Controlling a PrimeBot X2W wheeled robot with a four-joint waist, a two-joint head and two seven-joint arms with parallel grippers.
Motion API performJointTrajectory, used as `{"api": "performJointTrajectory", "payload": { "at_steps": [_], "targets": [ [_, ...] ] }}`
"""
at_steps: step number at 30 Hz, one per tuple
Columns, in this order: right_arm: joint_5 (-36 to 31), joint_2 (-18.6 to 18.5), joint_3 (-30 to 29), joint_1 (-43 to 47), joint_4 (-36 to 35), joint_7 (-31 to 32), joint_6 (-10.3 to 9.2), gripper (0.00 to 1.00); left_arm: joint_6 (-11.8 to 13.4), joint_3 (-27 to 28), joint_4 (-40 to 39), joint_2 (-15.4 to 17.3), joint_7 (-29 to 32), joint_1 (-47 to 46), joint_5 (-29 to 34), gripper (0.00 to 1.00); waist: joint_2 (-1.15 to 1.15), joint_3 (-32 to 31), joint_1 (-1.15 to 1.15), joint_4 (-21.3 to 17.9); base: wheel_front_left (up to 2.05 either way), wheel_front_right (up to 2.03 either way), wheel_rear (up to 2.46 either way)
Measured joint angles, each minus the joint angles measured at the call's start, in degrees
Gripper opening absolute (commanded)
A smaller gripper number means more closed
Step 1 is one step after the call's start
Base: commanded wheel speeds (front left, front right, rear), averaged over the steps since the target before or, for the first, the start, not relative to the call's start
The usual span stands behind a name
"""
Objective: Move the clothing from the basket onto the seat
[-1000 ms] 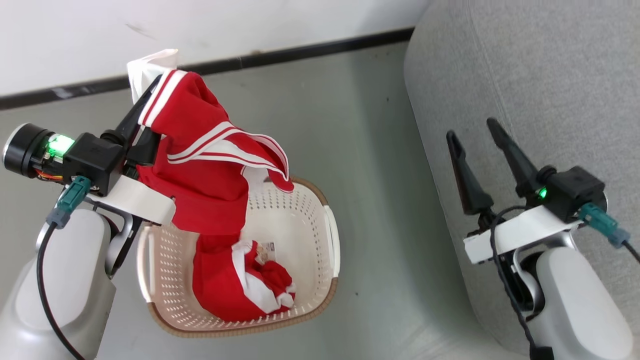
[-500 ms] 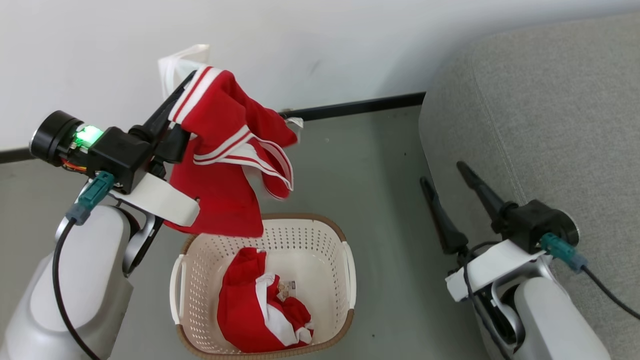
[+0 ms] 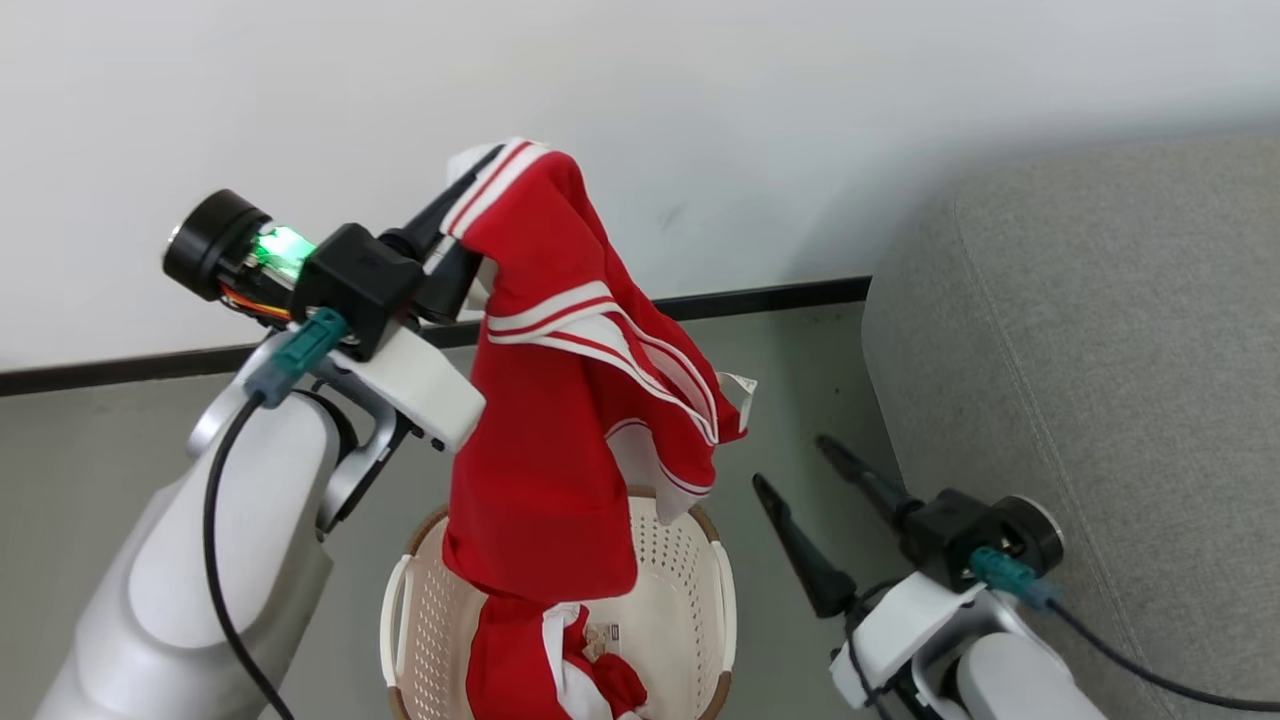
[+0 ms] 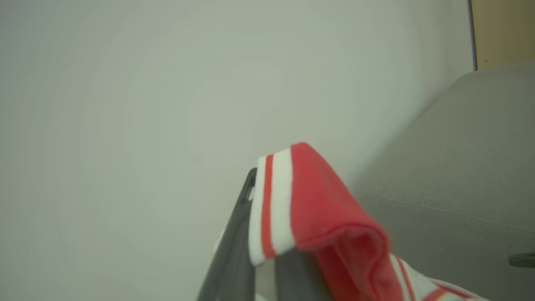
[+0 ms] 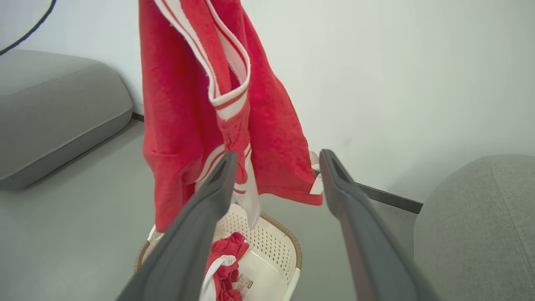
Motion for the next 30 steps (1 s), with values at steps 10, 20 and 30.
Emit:
{"api": "performJointTrajectory", "payload": {
  "at_steps": [10, 20, 30],
  "targets": [
    [-6.65, -0.19, 6.71, -0.62, 5.3, 0.01, 0.01, 1.0, -0.25, -3.55, -0.22, -2.6, 4.74, 0.0, -2.64, 0.0, 0.0, -3.63, 0.0, 1.53, 0.0, 0.0, 0.0],
    [-4.8, -0.26, 4.74, -0.54, 7.91, 0.01, 0.01, 1.0, -0.26, -5.72, -0.51, -5.7, 6.69, 0.13, -4.45, 0.0, 0.0, -5.98, 0.0, 3.37, 0.0, 0.0, 0.0],
    [-2.38, -0.35, 6.51, -1.04, 8.54, 0.01, 0.01, 1.0, -0.26, -7.98, -0.67, -7.76, 8.22, 0.21, -5.45, 0.0, 0.0, -7.05, 0.0, 5.2, 0.0, 0.0, 0.0]
  ]
}}
